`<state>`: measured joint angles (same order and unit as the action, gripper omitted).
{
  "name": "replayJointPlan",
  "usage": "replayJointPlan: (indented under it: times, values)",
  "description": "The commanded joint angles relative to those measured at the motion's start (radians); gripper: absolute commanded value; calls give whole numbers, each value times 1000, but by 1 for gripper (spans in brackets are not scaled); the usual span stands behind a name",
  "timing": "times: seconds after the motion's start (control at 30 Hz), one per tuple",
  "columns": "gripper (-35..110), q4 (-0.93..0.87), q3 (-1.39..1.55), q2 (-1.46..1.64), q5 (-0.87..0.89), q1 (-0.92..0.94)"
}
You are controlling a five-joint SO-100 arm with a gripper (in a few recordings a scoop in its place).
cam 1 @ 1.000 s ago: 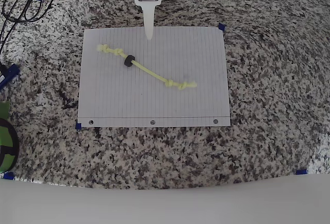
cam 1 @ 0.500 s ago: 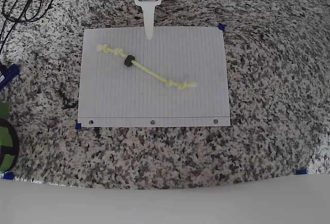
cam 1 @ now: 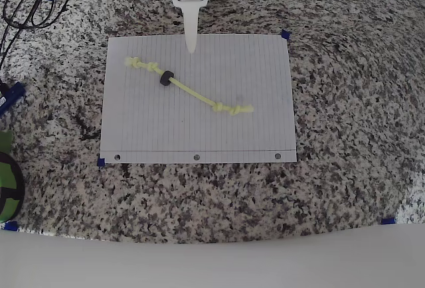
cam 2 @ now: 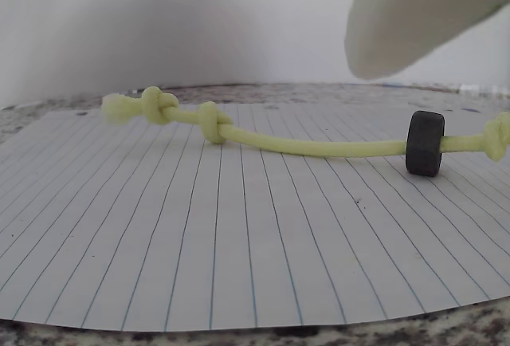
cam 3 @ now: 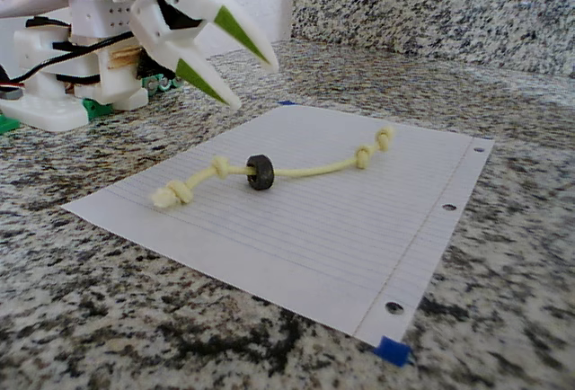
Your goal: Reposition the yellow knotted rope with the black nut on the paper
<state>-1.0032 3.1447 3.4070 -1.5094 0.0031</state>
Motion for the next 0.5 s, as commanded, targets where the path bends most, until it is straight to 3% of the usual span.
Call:
replayJointPlan:
  times: [0.0,0.47]
  values:
    - [63,32,-57,-3,-6,9]
    - [64,55,-357,-319,-2,29]
